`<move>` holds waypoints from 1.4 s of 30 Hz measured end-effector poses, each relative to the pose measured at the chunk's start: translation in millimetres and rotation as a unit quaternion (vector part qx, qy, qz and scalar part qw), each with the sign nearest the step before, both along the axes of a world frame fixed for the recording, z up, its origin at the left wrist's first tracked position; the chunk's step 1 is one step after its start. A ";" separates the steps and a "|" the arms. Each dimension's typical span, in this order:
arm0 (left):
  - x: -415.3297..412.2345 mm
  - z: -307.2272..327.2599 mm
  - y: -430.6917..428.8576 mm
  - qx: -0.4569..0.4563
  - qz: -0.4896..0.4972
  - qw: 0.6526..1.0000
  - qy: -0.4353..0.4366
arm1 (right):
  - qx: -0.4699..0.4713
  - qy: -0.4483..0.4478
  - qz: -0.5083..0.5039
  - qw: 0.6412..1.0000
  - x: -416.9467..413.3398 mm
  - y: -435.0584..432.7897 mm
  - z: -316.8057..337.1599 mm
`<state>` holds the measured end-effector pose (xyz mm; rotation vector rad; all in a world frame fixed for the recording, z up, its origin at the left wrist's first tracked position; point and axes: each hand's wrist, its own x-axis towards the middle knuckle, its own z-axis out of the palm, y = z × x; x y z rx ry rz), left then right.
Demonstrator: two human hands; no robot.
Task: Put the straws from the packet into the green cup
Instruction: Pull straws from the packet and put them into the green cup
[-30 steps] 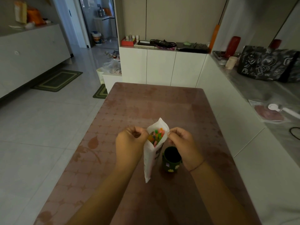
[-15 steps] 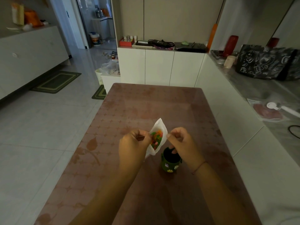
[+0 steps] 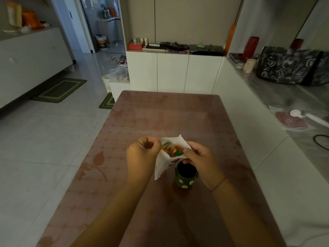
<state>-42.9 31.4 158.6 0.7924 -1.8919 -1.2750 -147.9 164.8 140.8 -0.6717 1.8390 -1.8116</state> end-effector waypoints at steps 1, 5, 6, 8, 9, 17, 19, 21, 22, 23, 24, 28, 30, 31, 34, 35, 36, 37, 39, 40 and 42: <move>-0.4 -1.7 1.8 0.041 -0.009 0.999 0.024 | -0.019 -0.026 -0.007 0.999 -0.3 -1.4 -0.7; 2.9 -7.8 12.1 0.255 0.017 0.967 -0.015 | -0.056 -0.097 -0.040 0.993 -3.5 -3.9 -5.0; 5.2 -11.2 15.7 0.336 -0.007 0.940 -0.052 | -0.061 -0.106 -0.045 0.991 -3.9 -3.8 -5.5; 8.2 -17.5 23.5 0.531 -0.097 0.837 -0.086 | -0.074 -0.123 -0.049 0.988 -4.3 -3.5 -5.8; 8.4 -23.1 26.8 0.610 -0.117 0.780 -0.074 | -0.078 -0.131 -0.047 0.987 -4.5 -3.4 -5.9; -11.5 -33.2 20.0 0.771 -0.130 0.606 0.148 | -0.128 -0.204 -0.038 0.970 -0.3 1.7 -0.9; -12.4 -36.8 18.9 0.764 -0.096 0.617 0.160 | -0.134 -0.217 -0.040 0.966 -1.5 5.5 -1.0; -12.4 -41.3 17.7 0.749 -0.080 0.635 0.170 | -0.135 -0.221 -0.033 0.965 -3.4 9.6 -3.1; -12.6 -42.7 15.9 0.740 -0.084 0.642 0.183 | -0.139 -0.226 -0.029 0.964 -4.0 11.4 -4.4; -12.8 -42.7 13.7 0.727 -0.091 0.650 0.201 | -0.146 -0.233 -0.026 0.961 -5.0 13.1 -6.7; -13.4 -42.1 10.8 0.709 -0.101 0.663 0.218 | -0.154 -0.244 -0.026 0.957 -5.9 14.4 -9.5; -15.6 -37.5 -0.4 0.622 -0.128 0.728 0.260 | -0.133 -0.267 -0.045 0.953 -6.5 14.2 -18.6; -15.3 -34.3 -5.0 0.575 -0.122 0.764 0.265 | -0.126 -0.288 -0.049 0.948 -5.8 11.8 -20.5; -14.9 -32.8 -6.8 0.546 -0.117 0.787 0.263 | -0.128 -0.305 -0.051 0.942 -5.6 10.2 -21.6; -12.0 -31.0 -8.6 0.431 -0.100 0.866 0.235 | -0.133 -0.355 -0.055 0.924 -2.8 4.6 -22.4; -10.8 -31.0 -7.2 0.391 -0.100 0.888 0.222 | -0.134 -0.376 -0.057 0.915 -2.1 2.2 -23.1; -9.8 -31.0 -5.0 0.360 -0.103 0.903 0.210 | -0.135 -0.400 -0.061 0.905 -1.3 -0.3 -24.4; -9.2 -29.8 -2.3 0.343 -0.108 0.911 0.202 | -0.137 -0.423 -0.066 0.893 -0.6 -2.9 -25.4; -8.9 -27.4 2.8 0.331 -0.118 0.915 0.200 | -0.158 -0.460 -0.044 0.872 1.0 -7.5 -26.6; -9.1 -27.0 4.4 0.330 -0.119 0.914 0.203 | -0.169 -0.473 -0.027 0.864 2.3 -9.8 -26.7; -8.6 -26.8 5.5 0.337 -0.116 0.910 0.211 | -0.179 -0.489 -0.018 0.854 4.0 -13.3 -26.9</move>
